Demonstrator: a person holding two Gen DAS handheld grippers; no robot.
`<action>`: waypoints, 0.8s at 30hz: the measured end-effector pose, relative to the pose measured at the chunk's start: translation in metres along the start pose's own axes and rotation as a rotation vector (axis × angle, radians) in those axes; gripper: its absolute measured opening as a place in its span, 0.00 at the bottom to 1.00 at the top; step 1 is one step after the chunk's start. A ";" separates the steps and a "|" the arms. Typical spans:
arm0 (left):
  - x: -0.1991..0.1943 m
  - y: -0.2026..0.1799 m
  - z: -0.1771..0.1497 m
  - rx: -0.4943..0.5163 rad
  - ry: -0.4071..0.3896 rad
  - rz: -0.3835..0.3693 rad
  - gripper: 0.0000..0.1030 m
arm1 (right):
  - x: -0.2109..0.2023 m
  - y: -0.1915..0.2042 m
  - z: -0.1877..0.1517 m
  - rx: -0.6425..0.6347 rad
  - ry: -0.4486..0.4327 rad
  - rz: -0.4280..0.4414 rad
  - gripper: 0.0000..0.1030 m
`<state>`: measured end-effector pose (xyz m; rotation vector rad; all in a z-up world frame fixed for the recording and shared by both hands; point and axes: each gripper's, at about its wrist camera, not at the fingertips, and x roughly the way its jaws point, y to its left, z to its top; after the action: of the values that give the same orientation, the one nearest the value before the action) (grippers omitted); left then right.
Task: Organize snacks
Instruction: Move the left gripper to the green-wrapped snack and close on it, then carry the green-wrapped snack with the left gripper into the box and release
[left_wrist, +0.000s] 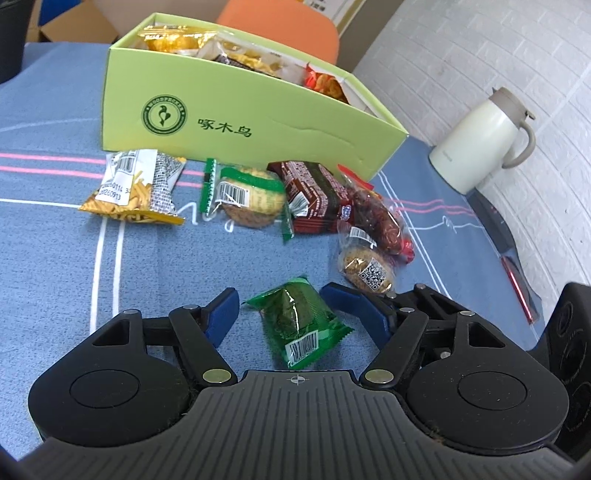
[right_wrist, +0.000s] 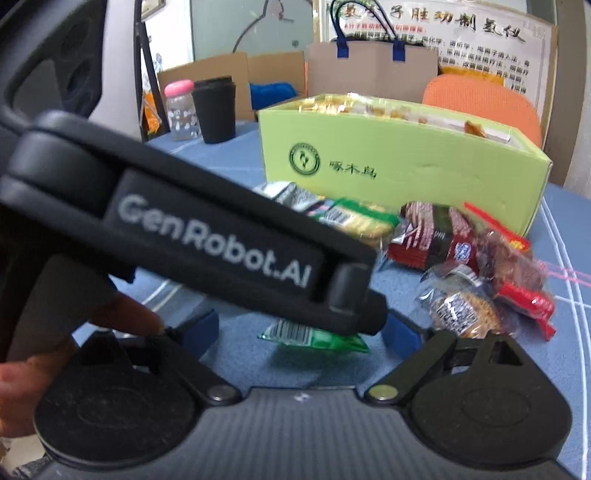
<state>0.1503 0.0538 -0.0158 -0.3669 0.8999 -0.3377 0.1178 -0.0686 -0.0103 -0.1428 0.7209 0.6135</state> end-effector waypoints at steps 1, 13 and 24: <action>0.000 0.000 -0.001 0.004 -0.003 0.002 0.57 | 0.001 0.001 0.001 -0.007 0.003 -0.004 0.91; -0.013 0.003 0.003 -0.025 -0.023 -0.026 0.52 | -0.008 -0.010 0.002 -0.021 -0.025 0.009 0.99; -0.005 0.004 -0.004 -0.037 0.002 -0.020 0.20 | -0.013 -0.008 -0.004 -0.008 -0.027 -0.011 0.52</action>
<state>0.1443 0.0589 -0.0160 -0.4102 0.9054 -0.3404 0.1126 -0.0827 -0.0060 -0.1460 0.6913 0.6067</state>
